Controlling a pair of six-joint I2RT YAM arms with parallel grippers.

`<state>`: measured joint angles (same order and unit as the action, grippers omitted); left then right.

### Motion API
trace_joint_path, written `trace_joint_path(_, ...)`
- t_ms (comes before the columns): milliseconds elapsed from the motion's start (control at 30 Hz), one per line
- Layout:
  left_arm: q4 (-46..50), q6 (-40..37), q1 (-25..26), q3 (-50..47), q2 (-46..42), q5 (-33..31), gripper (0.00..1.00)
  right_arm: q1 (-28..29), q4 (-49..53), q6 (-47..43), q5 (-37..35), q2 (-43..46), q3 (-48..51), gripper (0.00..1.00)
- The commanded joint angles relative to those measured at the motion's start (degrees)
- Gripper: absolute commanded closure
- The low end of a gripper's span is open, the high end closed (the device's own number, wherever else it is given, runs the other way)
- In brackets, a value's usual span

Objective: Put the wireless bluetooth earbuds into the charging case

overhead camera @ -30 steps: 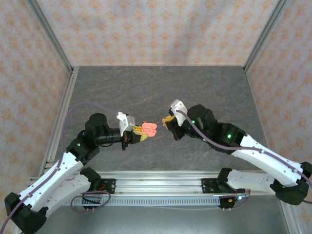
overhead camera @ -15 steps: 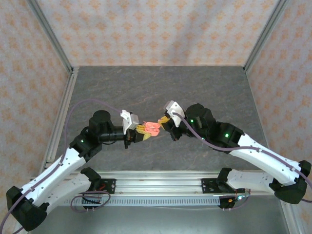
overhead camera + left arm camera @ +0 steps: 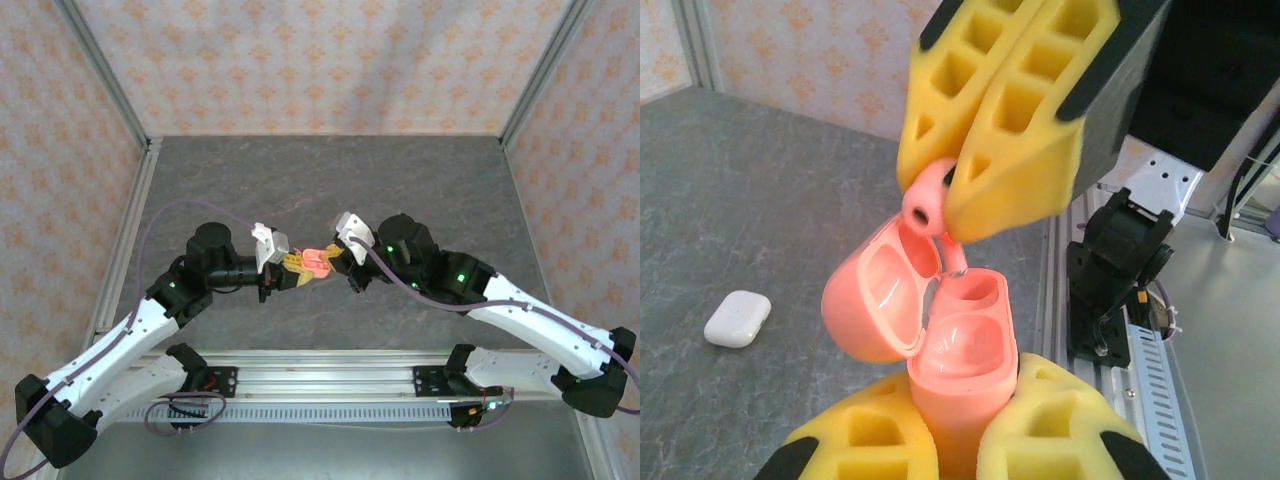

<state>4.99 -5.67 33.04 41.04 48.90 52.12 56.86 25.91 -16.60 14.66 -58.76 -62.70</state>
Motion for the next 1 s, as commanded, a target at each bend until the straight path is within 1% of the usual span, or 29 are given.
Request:
trace_joint_path(0,-3.0,0.0,0.4,2.2,-0.8,1.2,1.00,0.5,0.0,-2.0,0.5,1.3,1.2,1.00)
trace_joint_path(300,-3.6,0.6,0.5,2.7,-0.8,1.3,1.00,0.5,1.5,-4.6,2.1,2.0,1.8,1.00)
trace_joint_path(600,-4.2,1.2,1.1,2.9,-0.7,1.1,1.00,0.5,0.6,-6.3,9.1,1.0,2.0,0.99)
trace_joint_path(700,-3.9,1.2,1.2,3.1,-0.8,1.0,1.00,0.5,1.4,-6.4,10.6,0.0,1.4,0.94)
trace_joint_path(767,-3.7,1.0,1.3,3.2,-0.8,1.0,1.00,0.5,1.7,-5.7,11.1,-0.7,0.9,0.89)
trace_joint_path(833,-3.4,0.8,1.4,3.2,-0.9,0.8,1.00,0.5,1.6,-5.2,11.1,-0.8,0.6,0.84)
trace_joint_path(967,-3.0,0.6,1.4,3.2,-1.1,0.6,1.00,0.5,1.3,-4.7,10.4,-0.1,0.6,0.78)
